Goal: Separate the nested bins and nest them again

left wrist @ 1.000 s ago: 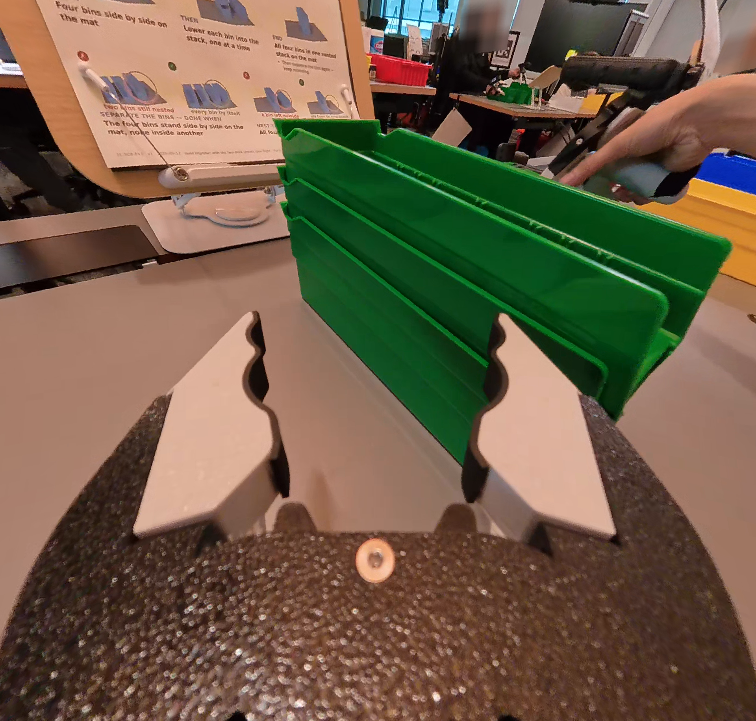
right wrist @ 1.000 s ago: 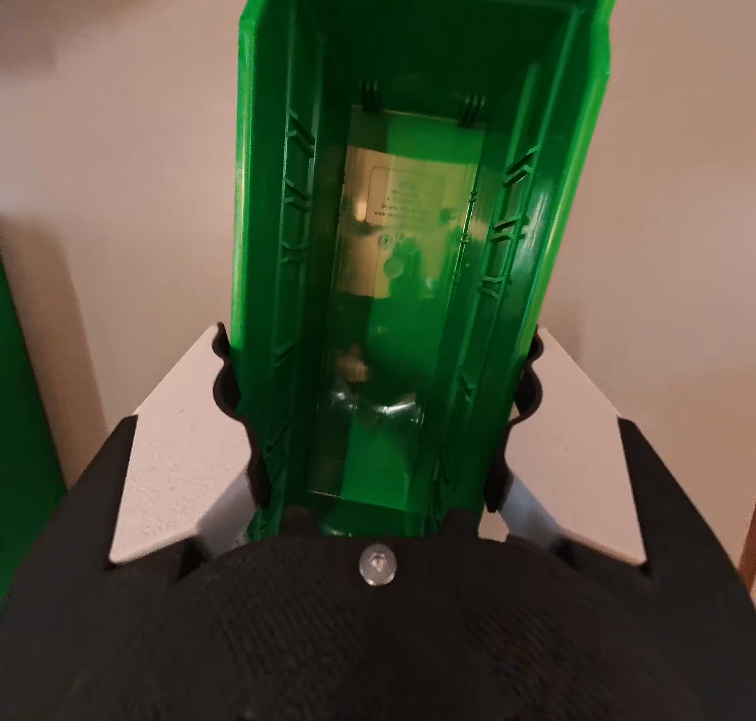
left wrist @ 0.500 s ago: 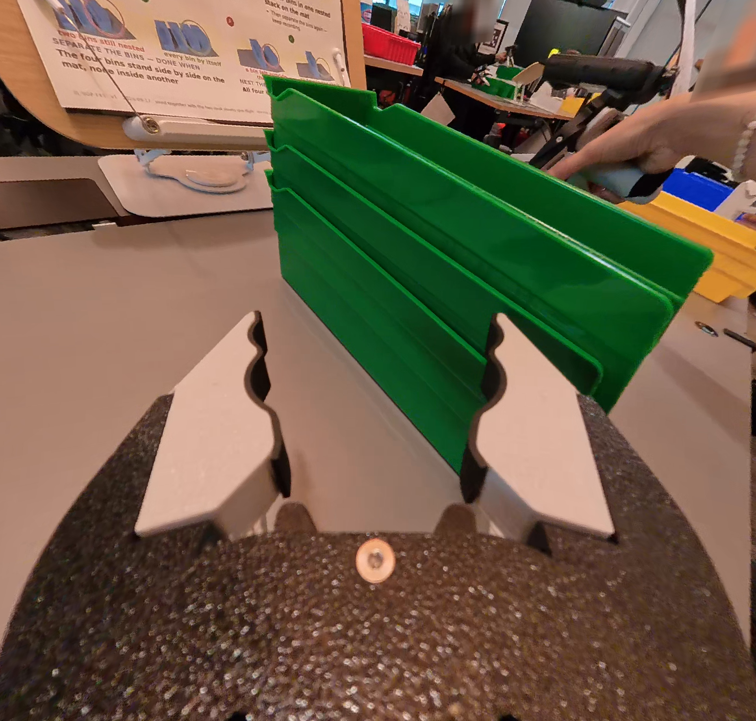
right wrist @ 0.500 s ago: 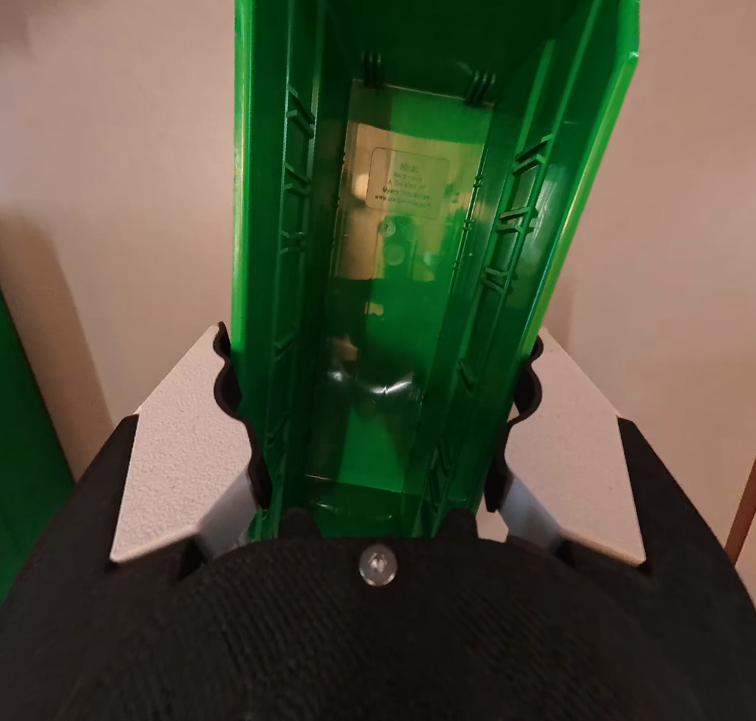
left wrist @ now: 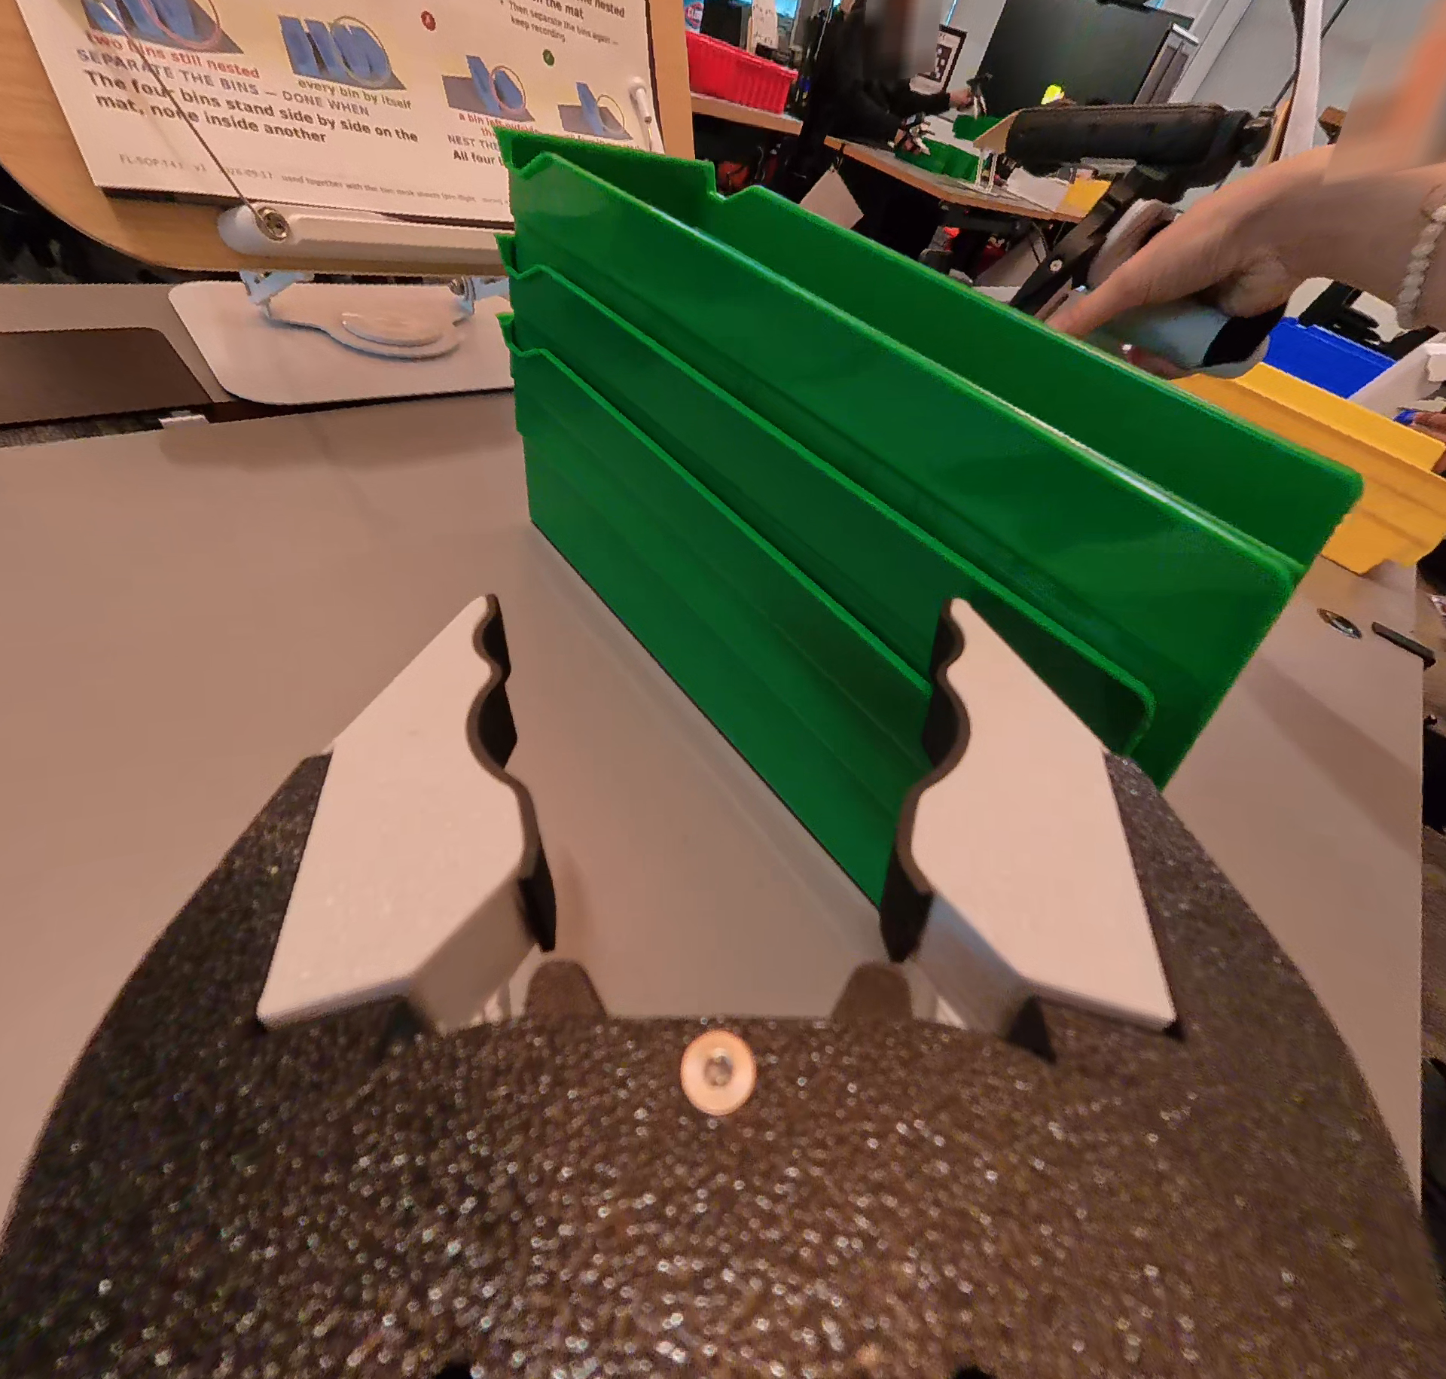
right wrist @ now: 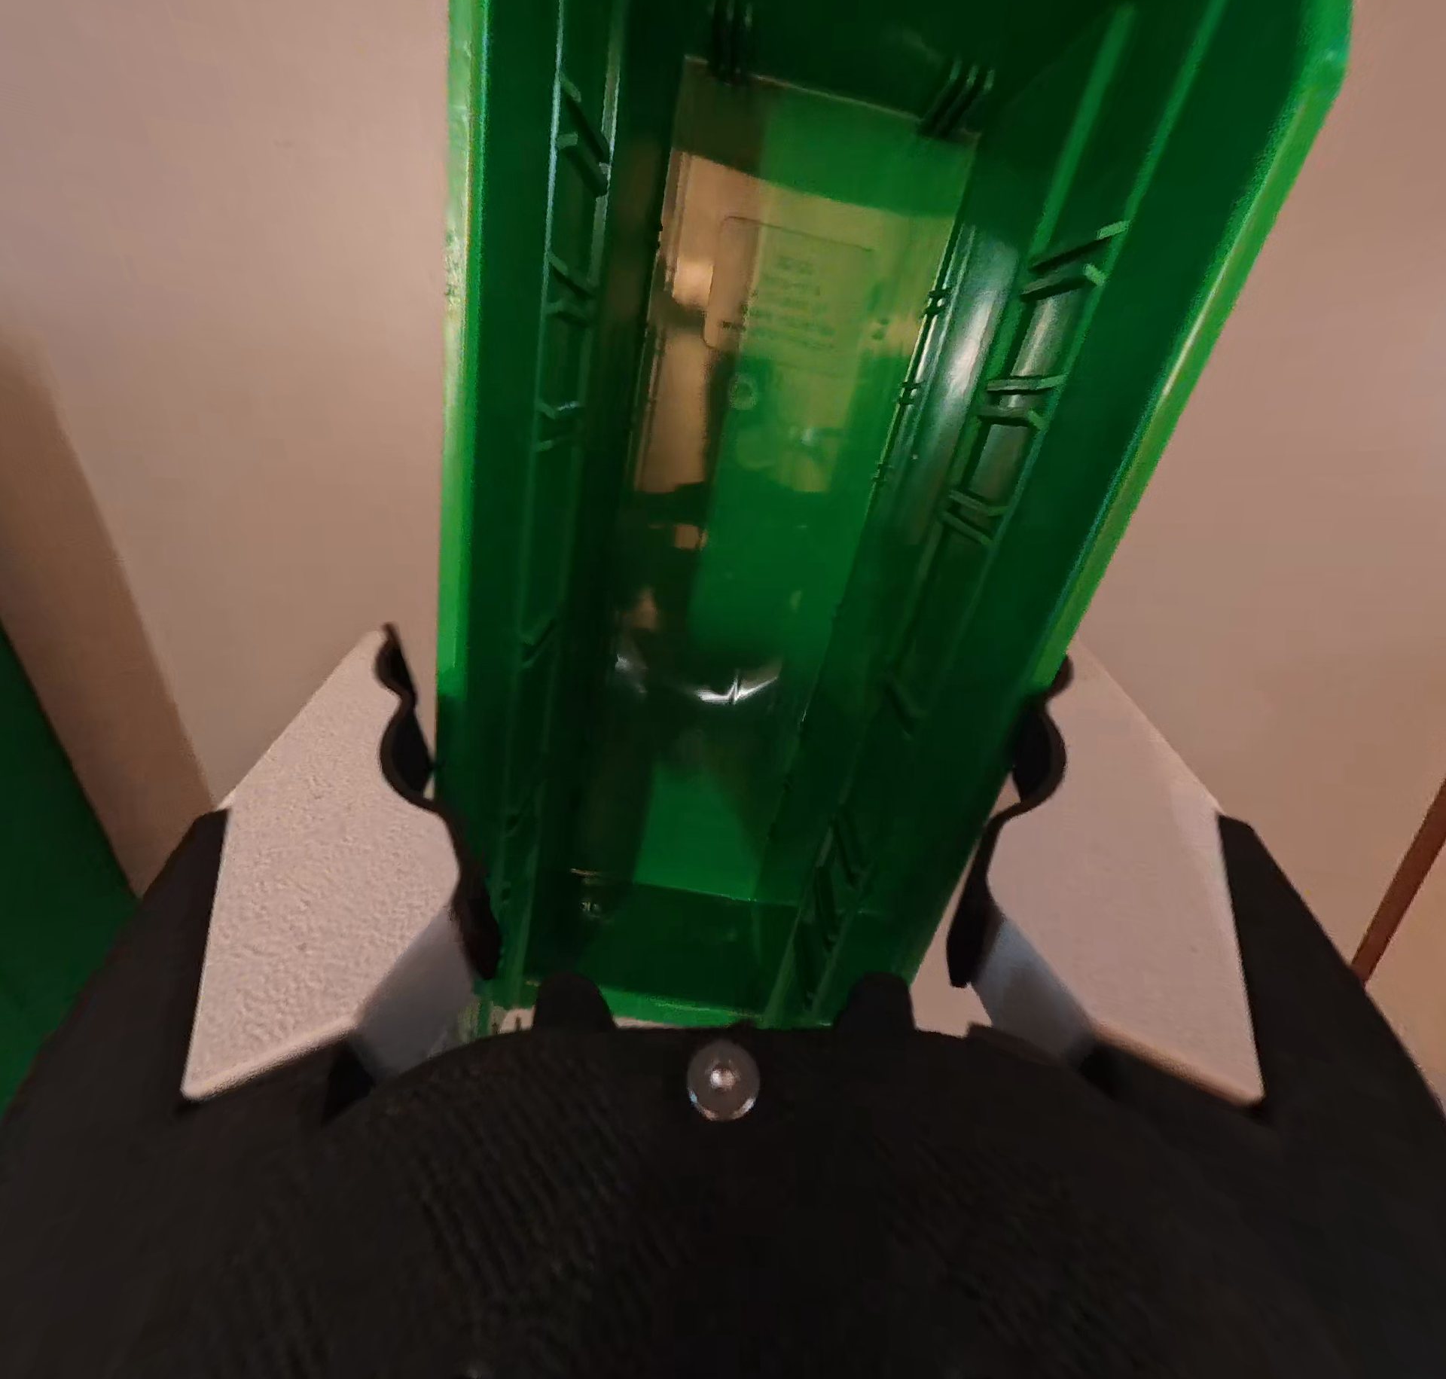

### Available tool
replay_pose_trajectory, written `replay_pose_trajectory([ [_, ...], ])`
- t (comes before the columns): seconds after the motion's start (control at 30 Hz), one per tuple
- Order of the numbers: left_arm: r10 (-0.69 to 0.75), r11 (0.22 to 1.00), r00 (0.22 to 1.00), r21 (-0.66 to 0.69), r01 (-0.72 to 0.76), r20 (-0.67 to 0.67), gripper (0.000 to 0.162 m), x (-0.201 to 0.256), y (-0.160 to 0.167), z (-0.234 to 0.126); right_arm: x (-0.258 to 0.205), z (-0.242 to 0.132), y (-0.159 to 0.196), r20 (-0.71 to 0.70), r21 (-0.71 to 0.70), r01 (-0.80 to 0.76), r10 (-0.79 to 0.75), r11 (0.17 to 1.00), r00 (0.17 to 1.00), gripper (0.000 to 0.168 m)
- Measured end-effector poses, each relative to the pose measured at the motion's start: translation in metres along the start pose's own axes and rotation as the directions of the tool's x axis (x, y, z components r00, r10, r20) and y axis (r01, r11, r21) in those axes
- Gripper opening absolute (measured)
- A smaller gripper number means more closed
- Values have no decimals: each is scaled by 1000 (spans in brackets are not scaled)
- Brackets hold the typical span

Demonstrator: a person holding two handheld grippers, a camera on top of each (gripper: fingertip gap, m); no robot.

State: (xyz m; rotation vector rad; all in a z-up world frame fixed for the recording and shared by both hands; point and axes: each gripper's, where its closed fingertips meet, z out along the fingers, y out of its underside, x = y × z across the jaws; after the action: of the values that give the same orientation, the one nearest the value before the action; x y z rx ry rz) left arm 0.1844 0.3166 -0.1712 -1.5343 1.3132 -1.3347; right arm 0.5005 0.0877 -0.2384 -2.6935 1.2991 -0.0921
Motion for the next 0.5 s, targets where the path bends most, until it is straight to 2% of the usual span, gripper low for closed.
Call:
replay_pose_trajectory([
  [0.03,-3,1000,1000,-8,3,-4,106,1,2,1,1,3,2,-2,-8,-16,16,1000,1000,157],
  [0.13,-12,999,1000,-32,12,-18,105,3,7,5,0,9,8,7,-51,-33,33,998,999,156],
  [0.37,-24,999,999,-41,23,-35,104,3,8,3,3,3,10,22,-97,-50,52,994,998,129],
  [0.5,-38,998,998,-44,36,-50,104,3,7,2,3,-3,16,40,-124,-61,67,990,997,120],
])
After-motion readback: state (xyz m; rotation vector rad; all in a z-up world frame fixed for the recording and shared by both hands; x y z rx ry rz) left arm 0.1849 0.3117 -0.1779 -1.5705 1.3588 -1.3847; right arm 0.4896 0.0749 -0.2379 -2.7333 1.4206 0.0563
